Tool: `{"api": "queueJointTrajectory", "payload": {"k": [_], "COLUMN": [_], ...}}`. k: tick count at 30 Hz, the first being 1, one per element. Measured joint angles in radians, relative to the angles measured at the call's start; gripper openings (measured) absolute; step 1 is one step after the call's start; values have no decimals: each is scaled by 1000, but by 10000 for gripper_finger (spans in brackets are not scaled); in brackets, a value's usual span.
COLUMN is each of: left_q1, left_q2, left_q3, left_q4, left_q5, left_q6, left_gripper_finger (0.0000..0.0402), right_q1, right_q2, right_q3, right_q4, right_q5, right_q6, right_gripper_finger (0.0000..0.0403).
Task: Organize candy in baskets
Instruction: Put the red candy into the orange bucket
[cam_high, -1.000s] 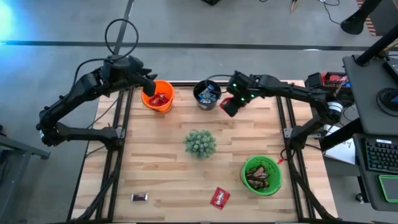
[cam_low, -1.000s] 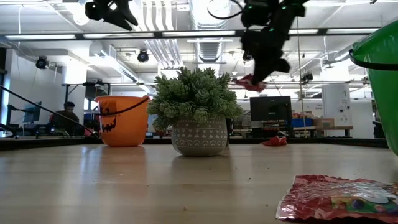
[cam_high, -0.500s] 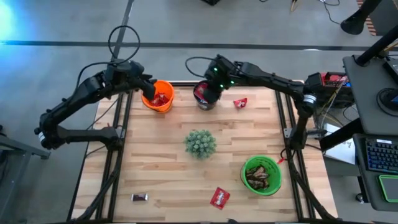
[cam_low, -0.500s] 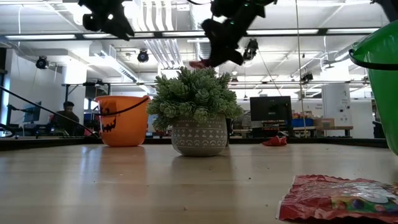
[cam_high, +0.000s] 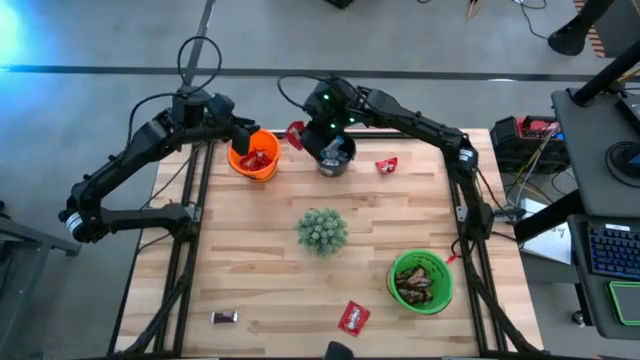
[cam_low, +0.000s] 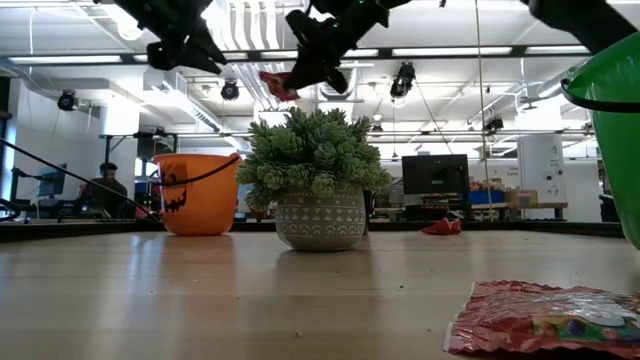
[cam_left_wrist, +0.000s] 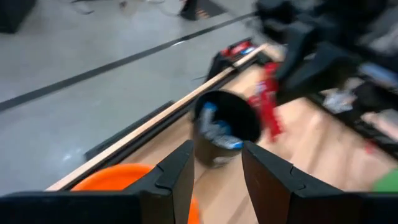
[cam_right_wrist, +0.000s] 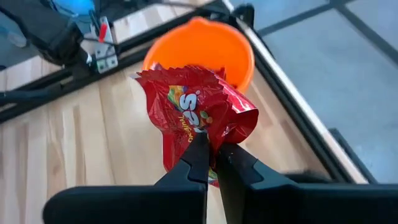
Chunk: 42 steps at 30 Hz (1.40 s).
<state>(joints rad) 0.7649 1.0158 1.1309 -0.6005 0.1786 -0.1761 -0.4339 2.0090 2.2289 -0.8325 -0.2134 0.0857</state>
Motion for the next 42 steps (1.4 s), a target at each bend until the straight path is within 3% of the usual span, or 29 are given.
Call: {"api": "queueJointTrajectory", "payload": {"k": [5,10,32,42], "left_q1": [20,21,22,22], "left_q2": [19,40,165,189], "left_q3": [0,0,0,1], "left_q4": [81,93,168,258], "left_q5": [122,238,338,339], "left_q6": [-11,-26,-15,82], "left_gripper_finger": [116,116,116,114], "right_q1": [2,5,6,6], "right_q2": [75,82,79,79], "right_q3": [125,120,127,127], "right_q4": [1,42,88,90], "right_q5": [-6,-48,-49,-51], "right_q6": [1,18,44,53], "right_gripper_finger": [8,8,8,8]}}
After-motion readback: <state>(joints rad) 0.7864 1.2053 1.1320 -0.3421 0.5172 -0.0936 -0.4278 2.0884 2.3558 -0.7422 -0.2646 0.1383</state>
